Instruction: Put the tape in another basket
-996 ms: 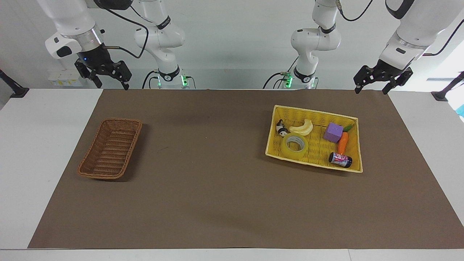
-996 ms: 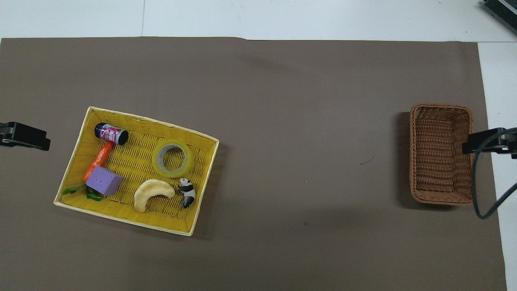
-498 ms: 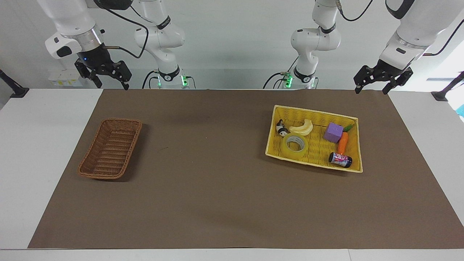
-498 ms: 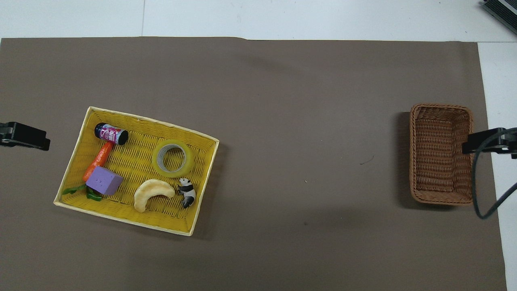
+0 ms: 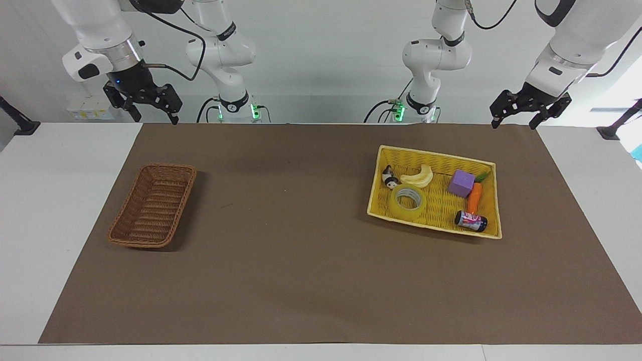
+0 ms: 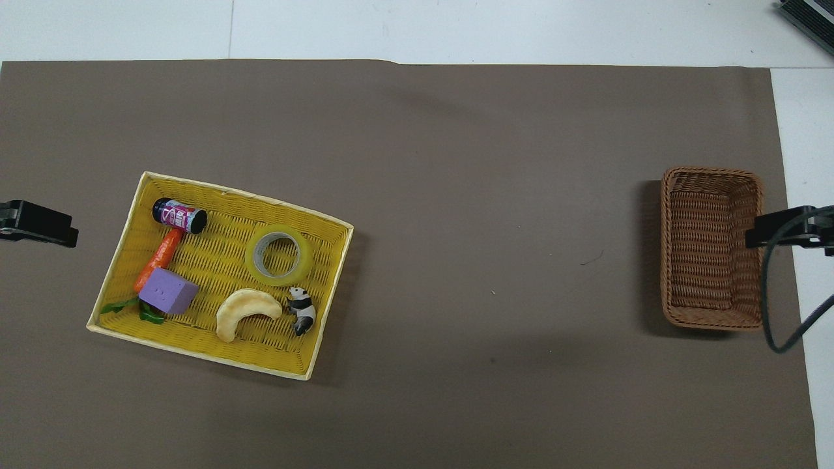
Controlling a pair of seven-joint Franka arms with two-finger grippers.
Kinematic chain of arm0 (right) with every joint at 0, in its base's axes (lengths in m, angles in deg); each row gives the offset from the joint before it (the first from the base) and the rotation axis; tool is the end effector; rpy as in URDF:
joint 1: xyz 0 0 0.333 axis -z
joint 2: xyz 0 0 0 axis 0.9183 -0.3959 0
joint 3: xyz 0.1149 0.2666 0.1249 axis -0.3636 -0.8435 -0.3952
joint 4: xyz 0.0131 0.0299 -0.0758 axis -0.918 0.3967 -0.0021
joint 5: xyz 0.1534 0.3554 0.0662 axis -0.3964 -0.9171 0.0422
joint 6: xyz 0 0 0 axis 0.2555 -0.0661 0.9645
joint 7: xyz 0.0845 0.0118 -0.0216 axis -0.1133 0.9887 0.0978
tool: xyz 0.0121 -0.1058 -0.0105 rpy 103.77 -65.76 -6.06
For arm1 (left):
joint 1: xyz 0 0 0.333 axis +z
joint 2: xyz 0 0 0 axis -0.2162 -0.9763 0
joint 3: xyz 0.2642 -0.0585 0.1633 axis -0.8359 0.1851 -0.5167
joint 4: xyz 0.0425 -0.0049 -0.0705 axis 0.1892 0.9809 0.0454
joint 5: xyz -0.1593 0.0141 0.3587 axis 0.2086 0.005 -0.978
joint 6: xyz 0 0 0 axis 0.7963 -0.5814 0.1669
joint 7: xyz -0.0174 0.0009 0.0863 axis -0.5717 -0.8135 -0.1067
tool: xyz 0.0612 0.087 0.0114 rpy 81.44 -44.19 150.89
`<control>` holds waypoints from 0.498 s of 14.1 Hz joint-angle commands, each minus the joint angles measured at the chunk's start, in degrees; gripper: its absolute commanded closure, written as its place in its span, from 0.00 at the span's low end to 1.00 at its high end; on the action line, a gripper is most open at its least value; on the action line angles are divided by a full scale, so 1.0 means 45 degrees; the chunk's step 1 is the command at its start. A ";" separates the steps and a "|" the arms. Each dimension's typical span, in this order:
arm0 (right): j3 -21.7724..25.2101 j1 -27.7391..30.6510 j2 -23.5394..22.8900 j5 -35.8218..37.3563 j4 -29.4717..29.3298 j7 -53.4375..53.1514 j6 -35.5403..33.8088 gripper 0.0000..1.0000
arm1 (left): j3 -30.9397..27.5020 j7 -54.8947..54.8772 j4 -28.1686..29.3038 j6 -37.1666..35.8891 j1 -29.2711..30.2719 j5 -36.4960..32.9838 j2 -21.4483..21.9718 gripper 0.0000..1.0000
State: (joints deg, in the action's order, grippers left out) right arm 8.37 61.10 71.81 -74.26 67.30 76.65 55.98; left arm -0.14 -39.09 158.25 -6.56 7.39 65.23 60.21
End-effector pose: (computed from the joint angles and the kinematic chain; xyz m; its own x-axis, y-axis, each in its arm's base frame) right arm 0.5203 -0.0312 0.6425 0.9926 -0.1200 -0.0185 -0.1201 -0.9928 -0.0030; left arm 0.5332 -0.0166 0.6451 0.9936 -0.0893 -0.0693 -0.0896 -0.9960 -0.0023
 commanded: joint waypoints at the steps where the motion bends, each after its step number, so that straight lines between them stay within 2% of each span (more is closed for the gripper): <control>1: -0.0053 0.0126 0.0197 -0.0190 0.0291 0.0143 0.0295 0.00 | 0.0003 -0.0093 0.0327 -0.0039 0.0096 -0.0119 0.0310 0.00; 5: -0.0053 0.0126 0.0197 -0.0210 0.0291 0.0163 0.0295 0.00 | 0.0022 -0.0171 0.1402 0.0937 -0.0118 -0.0119 0.0546 0.00; 7: -0.0053 0.0126 0.0197 -0.0190 0.0291 0.0143 0.0295 0.00 | 0.0119 -0.0172 0.2220 0.2007 -0.0196 -0.0100 0.0565 0.00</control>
State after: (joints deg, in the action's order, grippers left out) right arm 8.37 61.10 71.81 -74.26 67.30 76.65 55.98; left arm 0.34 -39.28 162.64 -2.56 7.37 65.23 60.65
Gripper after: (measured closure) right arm 0.000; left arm 0.000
